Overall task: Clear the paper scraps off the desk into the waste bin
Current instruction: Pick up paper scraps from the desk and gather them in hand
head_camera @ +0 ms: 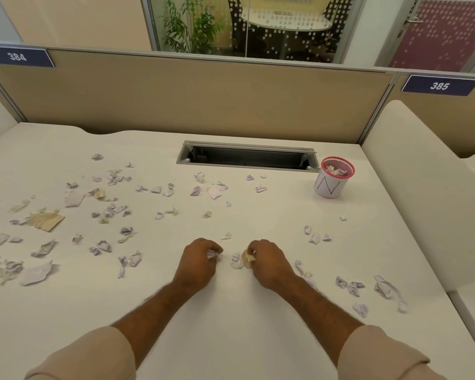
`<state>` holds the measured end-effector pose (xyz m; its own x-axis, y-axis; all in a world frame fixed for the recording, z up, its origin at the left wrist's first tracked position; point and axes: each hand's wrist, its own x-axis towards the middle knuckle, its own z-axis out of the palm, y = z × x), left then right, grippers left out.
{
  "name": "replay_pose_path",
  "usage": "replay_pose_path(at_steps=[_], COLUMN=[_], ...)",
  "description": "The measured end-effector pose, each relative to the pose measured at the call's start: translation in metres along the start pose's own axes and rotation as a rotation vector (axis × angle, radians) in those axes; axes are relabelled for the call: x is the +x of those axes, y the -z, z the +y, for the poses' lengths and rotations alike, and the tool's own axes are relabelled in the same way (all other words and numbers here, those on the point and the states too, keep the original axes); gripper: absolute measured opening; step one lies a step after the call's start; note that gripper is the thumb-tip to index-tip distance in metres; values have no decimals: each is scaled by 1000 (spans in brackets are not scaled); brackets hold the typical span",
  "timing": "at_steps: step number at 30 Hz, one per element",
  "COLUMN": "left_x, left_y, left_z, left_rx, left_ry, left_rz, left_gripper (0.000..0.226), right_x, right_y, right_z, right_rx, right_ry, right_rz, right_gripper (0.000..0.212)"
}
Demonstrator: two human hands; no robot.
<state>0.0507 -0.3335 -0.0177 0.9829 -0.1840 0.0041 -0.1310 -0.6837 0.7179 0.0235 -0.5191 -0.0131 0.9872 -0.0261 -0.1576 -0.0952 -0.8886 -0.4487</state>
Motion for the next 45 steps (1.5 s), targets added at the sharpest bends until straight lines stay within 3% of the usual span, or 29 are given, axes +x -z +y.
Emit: replay_pose_path(at_steps=[5,10,13,16,18,20,25,28,31,34,36,41,45], left_x=[-2,-2,-1,-3,-6,-11,-19,-12,-5,4,12,29,37], left_y=[6,2,-5,-14,-23,-28,-36,-39,-39,-44,-46,-46,-45], left_z=[4,30,59,87,101,108,97,73,46,31,32,40,48], left_rx=[-263,-422,-462,-509,-447,-362,-230,2,257,381,380,338,280], left_ry=[182,177,88,6,-47,-140,-451,-406,-319,-394,-431,-490,-391], left_rz=[24,43,13,-40,-84,-125,-36,75,-62,-262,-287,-148,-71], left_gripper=[28,19,21,22,31,37,29,40,58,64,54,20,21], right_x=[1,-6,-10,-13,-14,-12,-5,-3,-3,-3,-2,3,16], right_y=[15,27,28,26,26,26,41,53,62,67,69,76,89], right_z=[10,1,-11,-21,-22,-17,7,23,37,48,54,70,81], right_rx=[228,565,974,1547,1971,2193,2175,2102,2092,2064,2037,1961,1938], right_ry=[-79,-149,-319,-450,-539,-565,-645,-678,-685,-709,-725,-762,-753], right_rz=[163,360,283,81,13,-8,34,155,193,211,219,218,244], right_gripper=[27,9,18,39,40,36,36,32,33,32,32,31,40])
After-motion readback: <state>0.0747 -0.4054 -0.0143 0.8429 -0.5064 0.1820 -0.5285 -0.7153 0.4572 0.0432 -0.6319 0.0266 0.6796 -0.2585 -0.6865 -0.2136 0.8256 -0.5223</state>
